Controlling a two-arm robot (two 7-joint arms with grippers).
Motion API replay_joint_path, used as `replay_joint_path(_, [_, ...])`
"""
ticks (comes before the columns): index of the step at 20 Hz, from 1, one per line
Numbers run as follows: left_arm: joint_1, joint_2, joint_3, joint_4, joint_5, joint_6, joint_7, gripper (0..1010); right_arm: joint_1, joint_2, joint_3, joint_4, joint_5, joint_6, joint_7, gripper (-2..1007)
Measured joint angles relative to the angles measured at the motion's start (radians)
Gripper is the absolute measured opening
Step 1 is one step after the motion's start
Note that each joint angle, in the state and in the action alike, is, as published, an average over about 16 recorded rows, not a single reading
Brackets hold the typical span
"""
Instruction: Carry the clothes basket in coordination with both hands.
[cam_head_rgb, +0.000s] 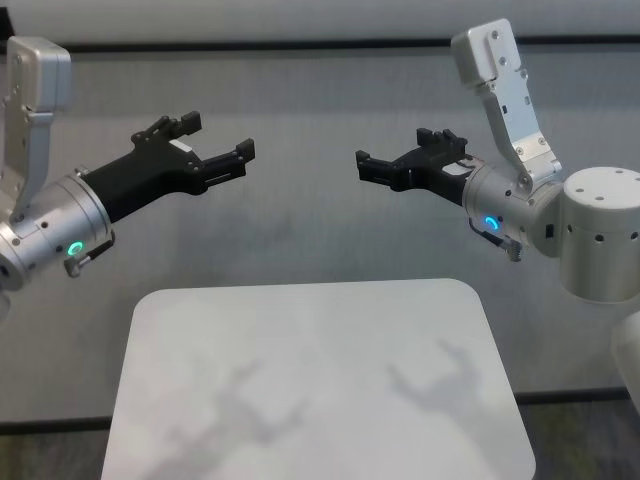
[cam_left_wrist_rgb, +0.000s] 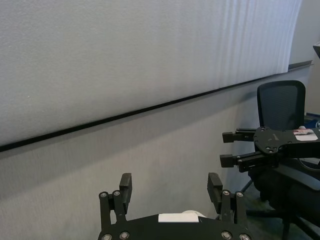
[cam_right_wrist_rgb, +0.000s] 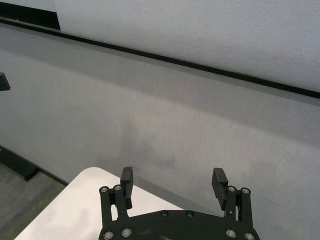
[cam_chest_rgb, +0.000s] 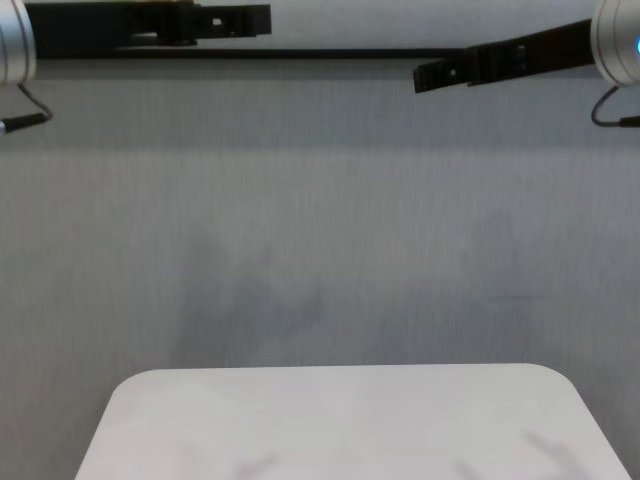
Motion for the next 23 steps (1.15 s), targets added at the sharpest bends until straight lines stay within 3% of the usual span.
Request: replay_joint_path(23, [0.000,-0.002,-0.003,0.002,0.000,-0.001,-0.003,1002,0.002,-0.001,-0.001,0.004,0.003,-0.006,0.001,1005])
